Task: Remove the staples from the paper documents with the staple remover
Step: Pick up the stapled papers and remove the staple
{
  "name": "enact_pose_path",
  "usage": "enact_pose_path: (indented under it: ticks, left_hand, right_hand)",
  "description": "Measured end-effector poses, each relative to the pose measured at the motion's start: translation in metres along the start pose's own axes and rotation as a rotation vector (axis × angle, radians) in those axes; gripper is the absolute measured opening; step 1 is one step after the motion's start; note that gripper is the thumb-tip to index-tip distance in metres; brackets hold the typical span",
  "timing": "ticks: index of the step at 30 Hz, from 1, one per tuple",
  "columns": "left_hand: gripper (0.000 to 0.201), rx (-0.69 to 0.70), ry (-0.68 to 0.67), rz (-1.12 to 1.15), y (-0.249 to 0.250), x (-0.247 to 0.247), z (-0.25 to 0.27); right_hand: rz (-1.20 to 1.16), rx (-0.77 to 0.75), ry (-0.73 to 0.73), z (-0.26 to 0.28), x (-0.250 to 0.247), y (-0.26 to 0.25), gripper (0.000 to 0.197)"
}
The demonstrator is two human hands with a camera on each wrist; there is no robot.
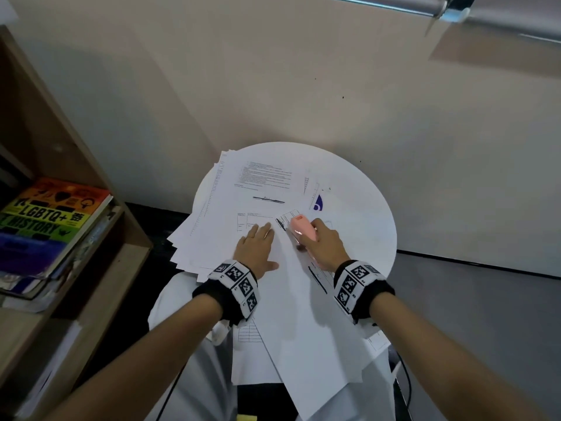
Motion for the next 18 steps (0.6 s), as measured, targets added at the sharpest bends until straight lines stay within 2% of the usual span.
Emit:
enact_pose_path:
  ticks: [4, 8, 18]
  left_hand:
    - [0.080, -0.006, -0.008, -0.008, 0.002, 0.003, -0.001]
    - [0.080, -0.016, 0.002, 0.011, 0.005, 0.003, -0.004]
    - [0.077, -0.029, 0.021, 0.024, 0.007, 0.002, -0.007]
  right_hand:
    - [0.105, -0.105, 0.003, -0.001, 0.011, -0.020, 0.042]
    - [0.212, -0.137, 0.039, -0.002, 0.020, -0.027, 0.045]
    - [0.240, -0.078, 0.102, -0.001, 0.025, -0.017, 0.050]
Point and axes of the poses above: each hand's wrist, its own z-axis away from the middle knuckle, its own x-axis out of the palm, y = z × x, the point moved 8 cm from there along -z, towards the middle knuckle, and after that the axes turned 3 degrees about x, right-handed, at the moved point
